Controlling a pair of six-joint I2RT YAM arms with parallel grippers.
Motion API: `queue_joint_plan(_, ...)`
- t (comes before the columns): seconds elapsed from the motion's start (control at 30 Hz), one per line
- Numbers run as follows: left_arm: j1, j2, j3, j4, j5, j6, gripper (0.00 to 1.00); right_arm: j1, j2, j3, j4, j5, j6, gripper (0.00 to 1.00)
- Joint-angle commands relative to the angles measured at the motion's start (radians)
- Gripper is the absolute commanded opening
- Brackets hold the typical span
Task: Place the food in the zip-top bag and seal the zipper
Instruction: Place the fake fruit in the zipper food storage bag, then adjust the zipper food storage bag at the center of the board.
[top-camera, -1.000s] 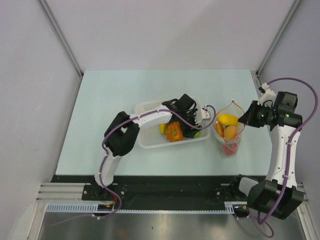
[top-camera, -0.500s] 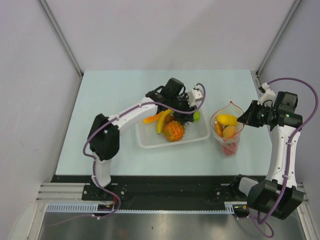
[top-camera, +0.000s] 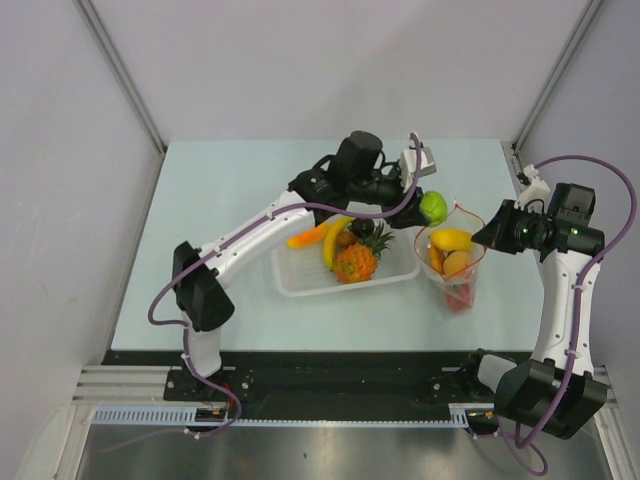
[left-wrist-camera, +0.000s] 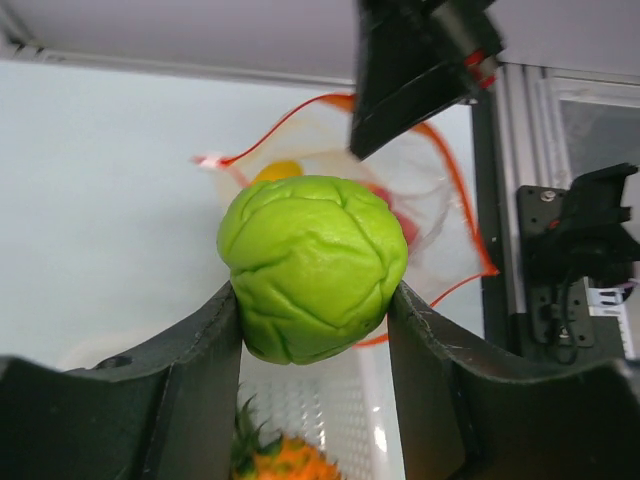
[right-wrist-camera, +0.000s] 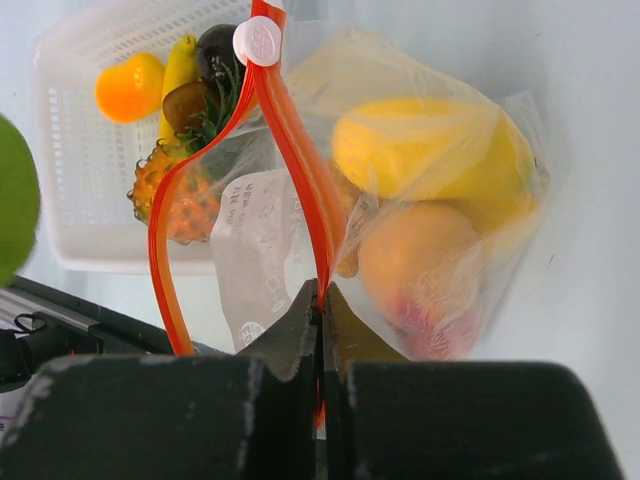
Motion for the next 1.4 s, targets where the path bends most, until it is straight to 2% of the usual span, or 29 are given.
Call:
queue_joint_plan(0.0,-0.075,0.073,0.089,-0.042,0.040,0.008,0.53,-0.003,-0.021,0.007,0.028,-0.043,-0.002,0.00)
queue_joint_plan(0.1,-0.114,0.127,0.169,-0.147,0.022,0.094,0.73,-0.003,-0.027,0.007,0.022,-0.050,-0.014,0.00)
queue_joint_plan(0.17,-0.114,0.133,0.203,-0.209,0.031,0.131,0.97,-0.005,-0.027,0.010,0.015,-0.058,-0.028,0.00)
queue_joint_plan(0.2,-0.111,0.126,0.204,-0.224,0.042,0.148,1.00,-0.005,-0.025,0.014,0.006,-0.069,-0.048,0.00)
queue_joint_plan(0.33,-0.091,0.037,0.079,-0.205,0.074,0.295,1.00,-0.005,-0.025,0.013,-0.009,-0.090,-0.079,0.00)
queue_joint_plan(0.43,-0.086,-0.011,-0.003,-0.153,0.008,0.332,1.00,-0.006,-0.028,0.010,-0.011,-0.093,-0.090,0.00)
queue_joint_plan(0.47,-0.077,-0.008,-0.003,-0.145,-0.003,0.311,0.99,-0.006,-0.030,0.010,-0.014,-0.096,-0.093,0.00)
queue_joint_plan(0.5,-0.071,0.003,0.013,-0.131,-0.015,0.229,0.98,-0.006,-0.033,0.010,-0.015,-0.106,-0.094,0.00)
queue_joint_plan(0.57,-0.051,0.018,0.026,-0.088,-0.053,0.132,0.90,-0.006,-0.042,0.002,-0.014,-0.107,-0.094,0.00)
queue_joint_plan(0.63,-0.034,0.032,0.014,-0.038,-0.095,-0.026,0.83,-0.006,-0.053,-0.007,-0.005,-0.110,-0.091,0.00)
queue_joint_plan(0.7,-0.017,0.049,0.008,-0.027,-0.104,-0.123,0.79,-0.006,-0.061,-0.016,0.006,-0.115,-0.079,0.00)
queue_joint_plan(0.97,-0.027,0.138,0.049,-0.109,-0.058,-0.231,0.81,-0.012,-0.087,-0.015,0.012,-0.161,-0.067,0.00)
queue_joint_plan(1.13,-0.045,0.116,-0.021,-0.103,-0.006,-0.262,0.81,-0.012,-0.125,-0.031,0.017,-0.185,-0.054,0.00)
queue_joint_plan(1.17,-0.048,0.110,-0.027,-0.102,0.000,-0.262,0.79,-0.012,-0.130,-0.035,0.015,-0.201,-0.051,0.00)
queue_joint_plan(1.2,-0.051,0.112,-0.030,-0.099,0.009,-0.266,0.69,-0.012,-0.134,-0.038,0.017,-0.213,-0.050,0.00)
queue_joint_plan(1.27,-0.051,0.121,-0.020,-0.096,0.054,-0.278,0.48,-0.012,-0.148,-0.041,0.014,-0.256,-0.045,0.00)
queue_joint_plan(1.3,-0.051,0.127,0.015,-0.114,0.068,-0.278,0.25,-0.012,-0.153,-0.041,0.012,-0.274,-0.045,0.00)
queue_joint_plan(1.37,-0.051,0.132,0.060,-0.141,0.123,-0.275,0.12,-0.009,-0.163,-0.042,-0.001,-0.332,-0.053,0.00)
